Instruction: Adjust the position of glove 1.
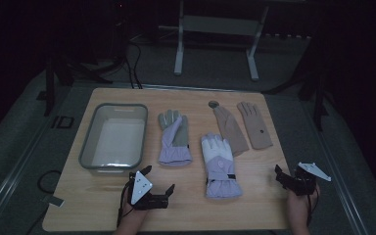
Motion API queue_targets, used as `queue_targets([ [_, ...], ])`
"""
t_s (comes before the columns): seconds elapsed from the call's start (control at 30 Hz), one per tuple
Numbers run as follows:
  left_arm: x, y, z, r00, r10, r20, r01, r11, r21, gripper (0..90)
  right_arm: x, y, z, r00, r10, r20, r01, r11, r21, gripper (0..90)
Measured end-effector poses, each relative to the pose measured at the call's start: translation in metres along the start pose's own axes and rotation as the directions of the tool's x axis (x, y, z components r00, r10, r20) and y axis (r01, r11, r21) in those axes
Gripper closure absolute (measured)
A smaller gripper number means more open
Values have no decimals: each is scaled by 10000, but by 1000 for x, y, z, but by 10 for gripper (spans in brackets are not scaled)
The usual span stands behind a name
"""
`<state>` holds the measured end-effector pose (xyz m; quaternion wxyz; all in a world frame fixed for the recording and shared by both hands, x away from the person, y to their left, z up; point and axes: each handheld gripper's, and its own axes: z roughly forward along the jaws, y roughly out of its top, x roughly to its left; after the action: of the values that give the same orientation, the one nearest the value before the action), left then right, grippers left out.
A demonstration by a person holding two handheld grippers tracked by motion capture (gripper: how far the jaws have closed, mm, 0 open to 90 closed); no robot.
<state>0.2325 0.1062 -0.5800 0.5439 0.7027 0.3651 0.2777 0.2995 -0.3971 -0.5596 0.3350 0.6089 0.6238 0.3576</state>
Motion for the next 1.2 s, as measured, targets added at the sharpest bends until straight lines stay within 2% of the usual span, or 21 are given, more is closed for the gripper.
queue_targets([
  [0.07,0,0,0,10000,-3,7,3,10000,-17,0,0,0,0,10000,-11,-22,11,10000,65,143],
  [0.23,-1,0,0,9999,100,-20,-100,10000,0,0,-4,3,-1,9991,103,-423,-86,9992,395,148],
  [0.37,-1,0,0,10000,87,-13,-87,10000,9,0,-6,13,-8,9996,-78,-262,89,9991,415,147],
  [0.47,0,0,0,10000,-35,14,35,10000,-18,0,-7,27,-13,9976,154,-676,-127,9991,406,147],
  [0.53,0,0,0,10000,-37,21,37,10000,-32,0,-6,36,-17,9953,214,-942,-205,9997,111,141],
  [0.57,0,0,-1,10000,0,20,0,10000,-30,0,-5,42,-20,9938,198,-1090,-206,9998,-59,137],
  [0.63,0,0,0,10000,29,36,-29,10000,-37,0,0,53,-24,9948,2,-1022,-35,9995,-321,132],
  [0.67,0,0,0,10000,30,26,-30,10000,-43,0,2,58,-26,9934,-2,-1143,-45,9991,-415,126],
  [0.77,0,0,-1,10000,49,51,-48,10000,-43,0,7,76,-27,9910,-86,-1338,18,9987,-502,126],
  [0.9,0,0,0,9999,74,75,-74,10000,-17,0,15,99,-27,9869,-560,-1512,483,9974,-541,149],
  [1.03,0,0,0,9999,53,90,-53,10000,-30,0,28,118,-24,9759,-977,-1952,911,9949,-426,169],
  [1.1,0,0,0,10000,54,76,-53,10000,-37,0,35,127,-24,9702,-1055,-2181,958,9939,-548,171],
  [1.13,0,0,0,10000,54,76,-53,10000,-37,0,35,127,-24,9702,-1055,-2181,958,9939,-548,171],
  [1.2,0,0,0,9999,69,73,-69,10000,-22,0,44,136,-24,9630,-1177,-2425,1054,9924,-632,178],
])
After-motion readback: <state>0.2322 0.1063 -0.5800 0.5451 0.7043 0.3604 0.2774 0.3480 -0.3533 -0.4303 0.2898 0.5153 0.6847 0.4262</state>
